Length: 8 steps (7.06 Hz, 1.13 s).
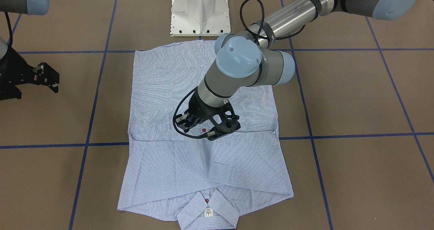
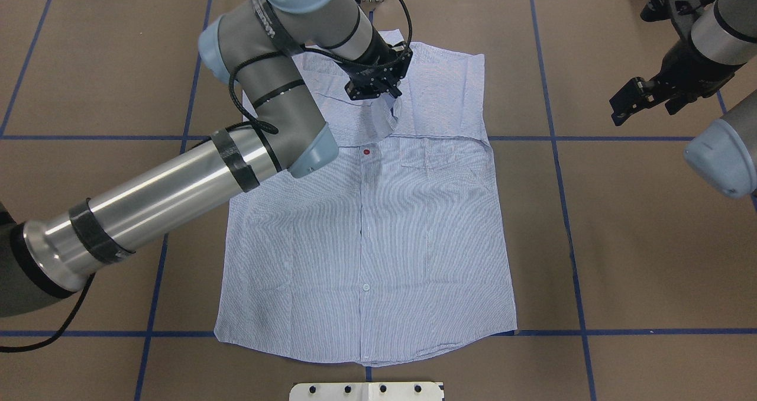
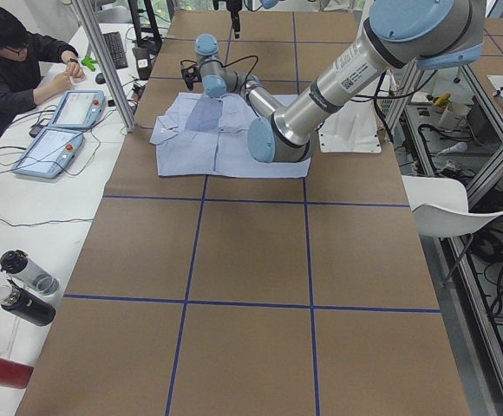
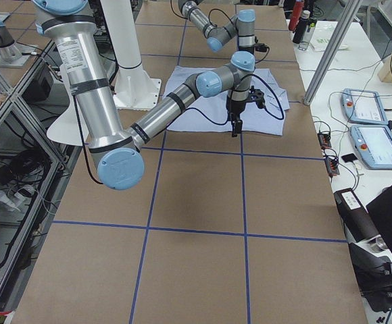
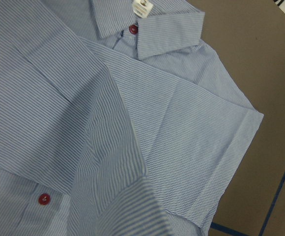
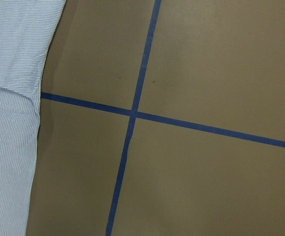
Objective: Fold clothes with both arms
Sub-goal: 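Lay the sleeve across the chest over the first sleeve and release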
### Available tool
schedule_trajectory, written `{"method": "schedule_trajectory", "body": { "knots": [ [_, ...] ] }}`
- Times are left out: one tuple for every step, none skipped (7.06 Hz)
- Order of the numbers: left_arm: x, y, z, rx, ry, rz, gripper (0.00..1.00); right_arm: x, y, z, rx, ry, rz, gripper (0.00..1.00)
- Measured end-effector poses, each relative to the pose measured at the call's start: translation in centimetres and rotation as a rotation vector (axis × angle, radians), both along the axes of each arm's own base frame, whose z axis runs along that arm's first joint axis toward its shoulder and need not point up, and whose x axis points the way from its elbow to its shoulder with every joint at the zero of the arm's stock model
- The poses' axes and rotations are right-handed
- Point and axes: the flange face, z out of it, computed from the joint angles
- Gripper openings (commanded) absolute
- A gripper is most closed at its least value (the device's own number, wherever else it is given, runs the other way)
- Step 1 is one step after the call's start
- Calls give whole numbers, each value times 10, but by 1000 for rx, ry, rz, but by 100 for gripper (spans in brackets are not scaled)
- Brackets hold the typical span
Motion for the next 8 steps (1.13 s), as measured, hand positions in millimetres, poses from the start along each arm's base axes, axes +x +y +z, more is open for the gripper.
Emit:
{"method": "schedule_trajectory", "body": {
  "knots": [
    [31,12,4,43,12,-19,0,0,0,1,-2,1,0,100],
    [53,22,5,76,22,-38,0,0,0,2,-5,2,1,100],
    [68,32,-3,99,36,-46,0,0,-1,3,-7,3,1,100],
    [76,41,-15,117,56,-44,0,-1,-1,4,-9,5,2,100],
    [81,46,-21,135,80,-46,0,-1,-2,6,-12,7,3,100],
    [84,47,-21,147,94,-54,26,0,-3,7,-15,9,4,100],
    [85,46,-19,151,98,-59,99,0,-4,8,-17,10,6,100],
    [84,46,-18,157,104,-60,100,1,-5,8,-18,10,8,100]
  ]
}}
